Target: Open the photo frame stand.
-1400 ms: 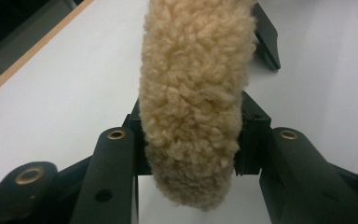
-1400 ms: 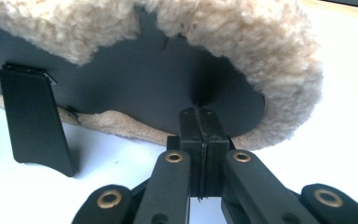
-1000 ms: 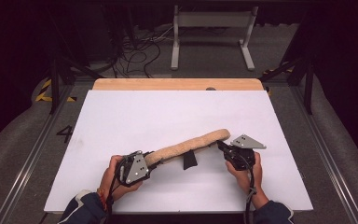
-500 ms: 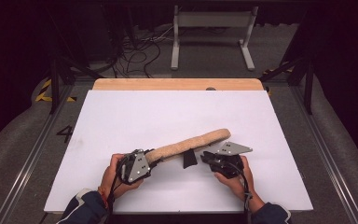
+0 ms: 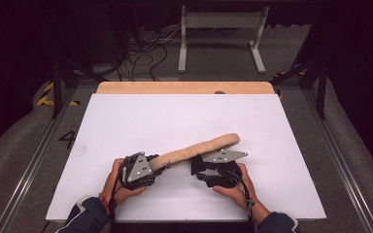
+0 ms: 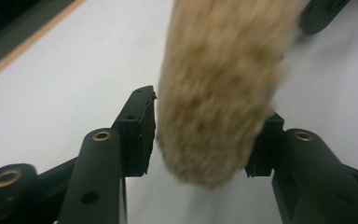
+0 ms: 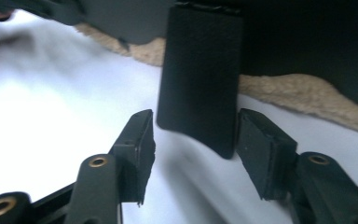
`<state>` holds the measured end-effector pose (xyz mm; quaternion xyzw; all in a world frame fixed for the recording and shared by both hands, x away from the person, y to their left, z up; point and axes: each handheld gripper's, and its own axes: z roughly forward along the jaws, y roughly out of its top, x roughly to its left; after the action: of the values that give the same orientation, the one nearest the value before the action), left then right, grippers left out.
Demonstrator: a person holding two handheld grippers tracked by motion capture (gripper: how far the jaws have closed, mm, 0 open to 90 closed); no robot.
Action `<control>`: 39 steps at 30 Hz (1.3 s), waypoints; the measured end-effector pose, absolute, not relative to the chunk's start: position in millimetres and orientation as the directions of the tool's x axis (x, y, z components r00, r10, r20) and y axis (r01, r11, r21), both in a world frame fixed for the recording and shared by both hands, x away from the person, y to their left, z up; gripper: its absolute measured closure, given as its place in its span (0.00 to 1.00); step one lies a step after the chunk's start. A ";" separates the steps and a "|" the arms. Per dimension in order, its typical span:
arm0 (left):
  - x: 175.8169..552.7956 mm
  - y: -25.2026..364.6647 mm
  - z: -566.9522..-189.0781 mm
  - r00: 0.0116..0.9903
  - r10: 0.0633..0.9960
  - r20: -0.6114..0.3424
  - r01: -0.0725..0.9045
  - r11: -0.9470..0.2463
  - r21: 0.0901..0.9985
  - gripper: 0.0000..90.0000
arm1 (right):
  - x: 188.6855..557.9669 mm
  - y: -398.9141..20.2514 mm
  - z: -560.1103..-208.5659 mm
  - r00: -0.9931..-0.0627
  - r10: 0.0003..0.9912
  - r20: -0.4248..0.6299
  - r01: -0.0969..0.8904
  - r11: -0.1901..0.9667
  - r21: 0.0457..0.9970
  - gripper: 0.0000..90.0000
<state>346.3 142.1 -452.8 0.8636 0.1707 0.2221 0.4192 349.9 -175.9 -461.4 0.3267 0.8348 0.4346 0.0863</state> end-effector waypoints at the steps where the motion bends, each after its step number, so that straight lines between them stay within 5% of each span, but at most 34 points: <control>1: 346.9 142.8 -453.7 0.848 0.481 0.222 0.119 -0.582 0.804 0.59 | 349.3 -176.0 -461.1 -0.773 0.621 0.133 0.467 0.414 0.782 0.55; 4: 346.1 141.0 -453.6 0.852 0.472 0.224 0.113 -0.585 0.803 0.67 | 349.1 -178.8 -460.0 -0.771 0.622 0.133 0.468 0.413 0.781 0.60; 11: 344.6 136.8 -454.1 0.839 0.488 0.242 0.123 -0.602 0.789 0.68 | 350.7 -183.4 -457.8 -0.777 0.613 0.140 0.476 0.428 0.769 0.67; 18: 344.1 134.8 -454.2 0.835 0.492 0.247 0.124 -0.605 0.786 0.68 | 351.8 -174.0 -461.4 -0.792 0.600 0.114 0.460 0.464 0.757 0.55; 23: 343.1 132.9 -453.6 0.824 0.500 0.267 0.128 -0.623 0.772 0.68 | 353.2 -179.7 -460.3 -0.787 0.603 0.129 0.473 0.455 0.754 0.71; 39: 345.1 136.3 -453.1 0.837 0.498 0.225 0.148 -0.603 0.784 0.67 | 339.1 -190.9 -445.3 -0.795 0.603 0.063 0.411 0.459 0.788 0.73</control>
<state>345.1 136.3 -453.1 0.8687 0.1859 0.2162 0.4051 339.1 -190.9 -445.3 0.2994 0.8466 0.4252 0.1132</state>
